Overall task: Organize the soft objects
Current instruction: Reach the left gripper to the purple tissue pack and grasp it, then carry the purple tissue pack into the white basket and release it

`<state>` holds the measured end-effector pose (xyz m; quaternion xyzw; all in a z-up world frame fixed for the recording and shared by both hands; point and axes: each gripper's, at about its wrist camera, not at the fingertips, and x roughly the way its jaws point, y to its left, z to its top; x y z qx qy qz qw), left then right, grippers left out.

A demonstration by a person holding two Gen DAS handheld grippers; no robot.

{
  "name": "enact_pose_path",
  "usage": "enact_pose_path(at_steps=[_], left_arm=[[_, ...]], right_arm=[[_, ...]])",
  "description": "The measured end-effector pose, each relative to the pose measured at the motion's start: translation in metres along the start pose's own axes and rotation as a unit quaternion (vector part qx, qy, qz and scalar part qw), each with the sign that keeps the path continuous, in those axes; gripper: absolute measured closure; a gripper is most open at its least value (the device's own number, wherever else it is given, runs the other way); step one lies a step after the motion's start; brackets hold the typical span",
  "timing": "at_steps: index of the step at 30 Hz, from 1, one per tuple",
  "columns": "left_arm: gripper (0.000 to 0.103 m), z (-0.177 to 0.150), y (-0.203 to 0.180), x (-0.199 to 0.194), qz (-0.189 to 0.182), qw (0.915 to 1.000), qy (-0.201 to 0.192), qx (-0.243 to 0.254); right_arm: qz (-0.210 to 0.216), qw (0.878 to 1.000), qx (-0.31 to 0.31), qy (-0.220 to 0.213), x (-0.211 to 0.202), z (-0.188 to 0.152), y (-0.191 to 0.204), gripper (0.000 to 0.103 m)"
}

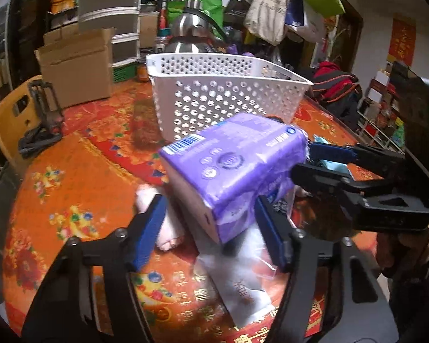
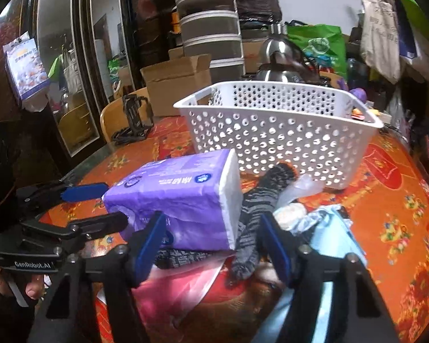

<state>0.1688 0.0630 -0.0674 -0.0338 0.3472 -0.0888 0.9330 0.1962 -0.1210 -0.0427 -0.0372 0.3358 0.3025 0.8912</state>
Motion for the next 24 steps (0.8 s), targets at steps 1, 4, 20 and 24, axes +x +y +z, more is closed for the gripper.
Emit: enact_pose_path(at_steps=[1, 4, 20, 24], left_arm=[[0.051, -0.001, -0.001, 0.001, -0.002, 1.0, 0.001, 0.002], [0.064, -0.003, -0.001, 0.005, -0.015, 0.9999, 0.003, -0.002], [0.066, -0.008, -0.019, -0.012, 0.01, 0.9993, -0.032, 0.019], [0.066, -0.002, -0.025, -0.021, 0.017, 0.9984, -0.044, 0.03]], right_arm=[[0.003, 1.0, 0.0, 0.002, 0.003, 0.0, 0.0, 0.04], [0.014, 1.0, -0.006, 0.008, 0.009, -0.001, 0.002, 0.05], [0.005, 1.0, -0.015, -0.005, 0.0, -0.007, 0.012, 0.063], [-0.003, 1.0, -0.016, -0.021, -0.01, -0.002, 0.016, 0.063]])
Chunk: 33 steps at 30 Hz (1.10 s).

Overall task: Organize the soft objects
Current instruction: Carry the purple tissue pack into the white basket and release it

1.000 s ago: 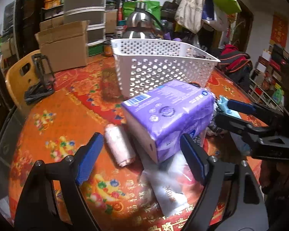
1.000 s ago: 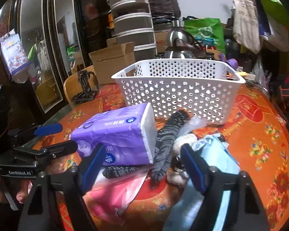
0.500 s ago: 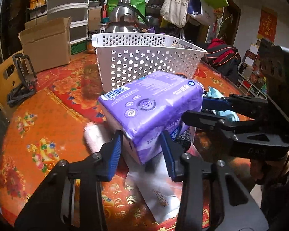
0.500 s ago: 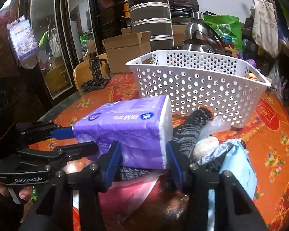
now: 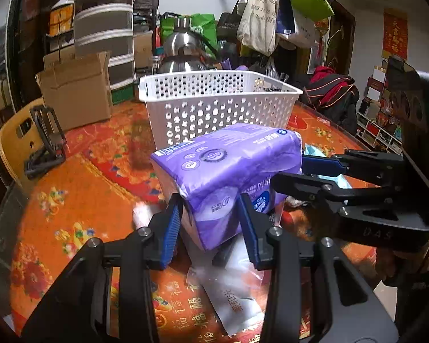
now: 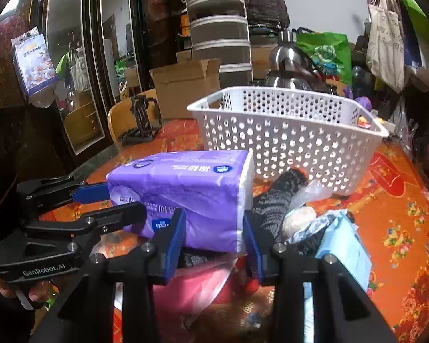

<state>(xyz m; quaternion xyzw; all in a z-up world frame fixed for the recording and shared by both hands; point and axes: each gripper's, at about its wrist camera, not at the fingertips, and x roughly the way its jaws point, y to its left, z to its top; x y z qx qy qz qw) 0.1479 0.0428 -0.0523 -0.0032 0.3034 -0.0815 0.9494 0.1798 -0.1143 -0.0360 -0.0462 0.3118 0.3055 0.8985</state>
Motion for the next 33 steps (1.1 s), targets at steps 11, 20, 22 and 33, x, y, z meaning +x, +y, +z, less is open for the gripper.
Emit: enact_pose_path(at_steps=[11, 20, 22, 33], left_arm=[[0.066, 0.046, -0.016, -0.03, -0.003, 0.9986, -0.051, 0.014], [0.066, 0.131, -0.028, -0.034, -0.007, 0.9957, -0.086, 0.034], [0.066, 0.154, -0.027, -0.026, -0.008, 0.9957, -0.087, 0.032], [0.066, 0.223, -0.007, 0.073, -0.025, 0.999, -0.034, 0.018]], right_arm=[[-0.029, 0.998, -0.02, -0.045, -0.039, 0.035, -0.001, 0.067], [-0.032, 0.998, -0.015, -0.057, -0.052, 0.094, -0.032, 0.067], [-0.032, 0.998, -0.011, -0.048, -0.047, 0.107, -0.041, 0.067], [-0.045, 0.999, 0.018, -0.004, 0.01, 0.153, -0.095, 0.067]])
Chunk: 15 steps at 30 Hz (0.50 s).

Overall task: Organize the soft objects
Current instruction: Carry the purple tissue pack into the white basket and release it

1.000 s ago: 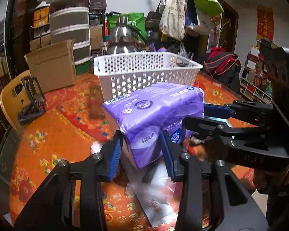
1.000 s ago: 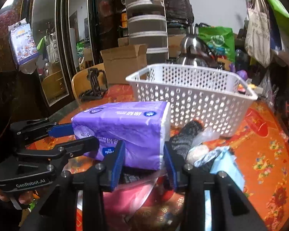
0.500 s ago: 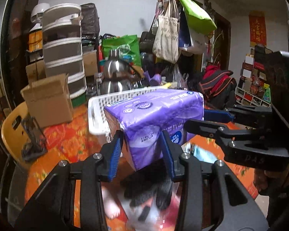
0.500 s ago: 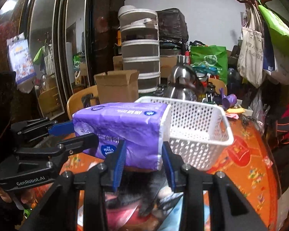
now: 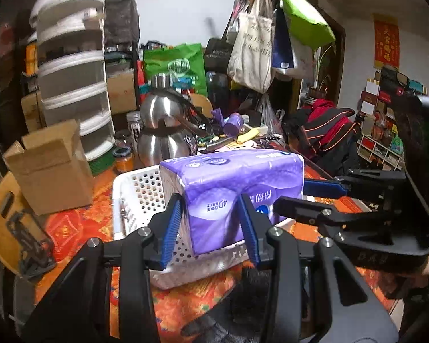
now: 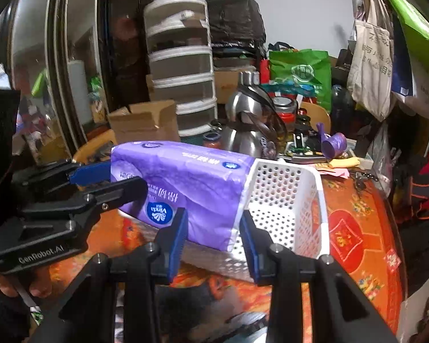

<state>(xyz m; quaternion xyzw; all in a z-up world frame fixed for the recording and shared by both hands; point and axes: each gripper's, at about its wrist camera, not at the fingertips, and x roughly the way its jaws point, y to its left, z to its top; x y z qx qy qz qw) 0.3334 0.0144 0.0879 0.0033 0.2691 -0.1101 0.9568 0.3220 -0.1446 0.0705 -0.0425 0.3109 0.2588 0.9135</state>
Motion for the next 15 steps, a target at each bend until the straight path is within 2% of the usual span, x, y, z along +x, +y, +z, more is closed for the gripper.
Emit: enact_pose_path(at_steps=[7, 15], left_arm=[[0.065, 0.0, 0.026, 0.083, -0.002, 0.9971, 0.064, -0.041], [0.061, -0.007, 0.048, 0.141, 0.005, 0.9911, 0.109, -0.076]], right_arm=[[-0.002, 0.998, 0.021, 0.055, 0.06, 0.01, -0.028, 0.067], [-0.004, 0.995, 0.037, 0.089, 0.111, 0.007, -0.041, 0.067]])
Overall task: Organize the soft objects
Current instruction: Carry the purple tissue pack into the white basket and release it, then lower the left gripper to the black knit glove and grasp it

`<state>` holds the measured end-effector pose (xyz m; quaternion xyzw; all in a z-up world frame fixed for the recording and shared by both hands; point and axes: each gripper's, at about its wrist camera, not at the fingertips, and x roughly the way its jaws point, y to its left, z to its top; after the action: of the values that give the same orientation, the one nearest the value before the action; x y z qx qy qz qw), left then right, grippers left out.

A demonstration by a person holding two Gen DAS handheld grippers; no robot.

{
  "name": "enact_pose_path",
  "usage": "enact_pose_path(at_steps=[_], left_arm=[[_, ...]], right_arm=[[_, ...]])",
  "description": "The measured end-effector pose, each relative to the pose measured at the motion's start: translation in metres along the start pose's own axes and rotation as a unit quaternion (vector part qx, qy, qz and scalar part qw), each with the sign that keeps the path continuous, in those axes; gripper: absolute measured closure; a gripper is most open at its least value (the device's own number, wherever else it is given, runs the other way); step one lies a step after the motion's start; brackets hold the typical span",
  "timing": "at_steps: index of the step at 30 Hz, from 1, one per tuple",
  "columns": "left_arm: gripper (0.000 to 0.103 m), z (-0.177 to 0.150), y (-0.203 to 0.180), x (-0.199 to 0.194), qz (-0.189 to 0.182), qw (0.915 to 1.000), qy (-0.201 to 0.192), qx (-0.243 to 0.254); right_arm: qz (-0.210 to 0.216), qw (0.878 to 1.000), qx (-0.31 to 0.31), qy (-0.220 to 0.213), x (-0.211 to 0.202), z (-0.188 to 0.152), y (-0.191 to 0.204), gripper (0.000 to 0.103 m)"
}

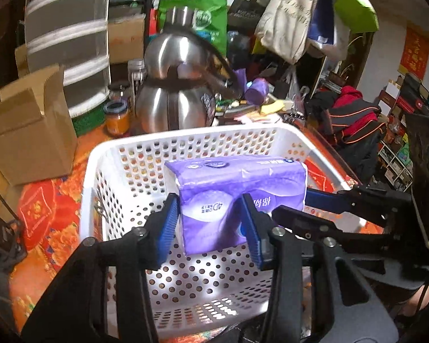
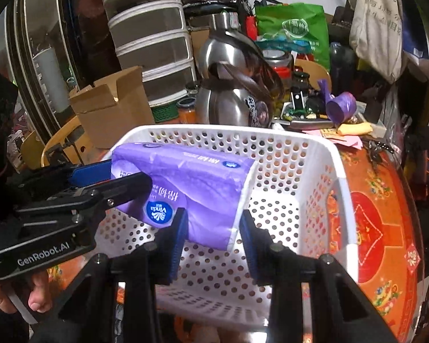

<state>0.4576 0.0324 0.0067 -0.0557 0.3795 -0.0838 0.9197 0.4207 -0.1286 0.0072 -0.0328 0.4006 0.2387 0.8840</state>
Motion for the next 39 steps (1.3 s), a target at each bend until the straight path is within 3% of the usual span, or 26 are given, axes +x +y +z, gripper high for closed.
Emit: enact_pose_path(at_steps=[3, 5, 6, 7, 8, 11, 14, 23, 28, 33, 39], left_arm=[[0.054, -0.005, 0.007, 0.012, 0.003, 0.9997, 0.022, -0.012], [0.034, -0.007, 0.011, 0.004, 0.019, 0.9997, 0.008, -0.016], [0.018, -0.008, 0.013, -0.001, 0.023, 0.9996, -0.002, -0.016], [0.01, -0.008, 0.015, -0.008, 0.027, 0.9993, -0.017, -0.02], [0.008, -0.008, 0.019, -0.013, 0.026, 0.9989, -0.028, -0.025], [0.008, -0.011, 0.022, -0.02, 0.014, 0.999, -0.031, -0.031], [0.008, -0.018, 0.018, -0.025, 0.03, 0.999, -0.031, -0.012], [0.008, -0.049, 0.016, -0.052, 0.038, 0.9989, -0.028, -0.007], [0.008, -0.084, 0.017, -0.096, 0.029, 0.9986, -0.044, -0.008], [0.008, -0.135, 0.018, -0.136, 0.024, 0.9988, -0.039, -0.016], [0.008, -0.202, 0.012, -0.167, 0.008, 0.999, -0.038, -0.023]], right_arm=[[-0.017, 1.0, -0.004, 0.01, 0.01, -0.002, -0.003, 0.067], [-0.028, 1.0, 0.0, 0.006, 0.006, -0.003, -0.006, 0.066], [-0.032, 1.0, 0.001, 0.0, 0.003, -0.004, -0.009, 0.064], [-0.033, 0.999, 0.003, -0.004, -0.002, -0.005, -0.011, 0.06], [-0.033, 0.999, 0.005, -0.006, -0.004, -0.006, -0.013, 0.051], [-0.032, 0.999, 0.02, -0.018, -0.015, -0.009, -0.018, 0.045], [-0.034, 0.999, 0.026, -0.024, -0.022, -0.013, -0.019, 0.04], [-0.046, 0.998, 0.032, -0.037, -0.046, -0.038, -0.007, 0.04], [-0.04, 0.997, 0.029, -0.06, -0.082, -0.073, 0.008, 0.039], [-0.04, 0.994, 0.013, -0.097, -0.12, -0.124, 0.035, 0.026], [-0.017, 0.994, 0.022, -0.105, -0.137, -0.188, 0.062, 0.024]])
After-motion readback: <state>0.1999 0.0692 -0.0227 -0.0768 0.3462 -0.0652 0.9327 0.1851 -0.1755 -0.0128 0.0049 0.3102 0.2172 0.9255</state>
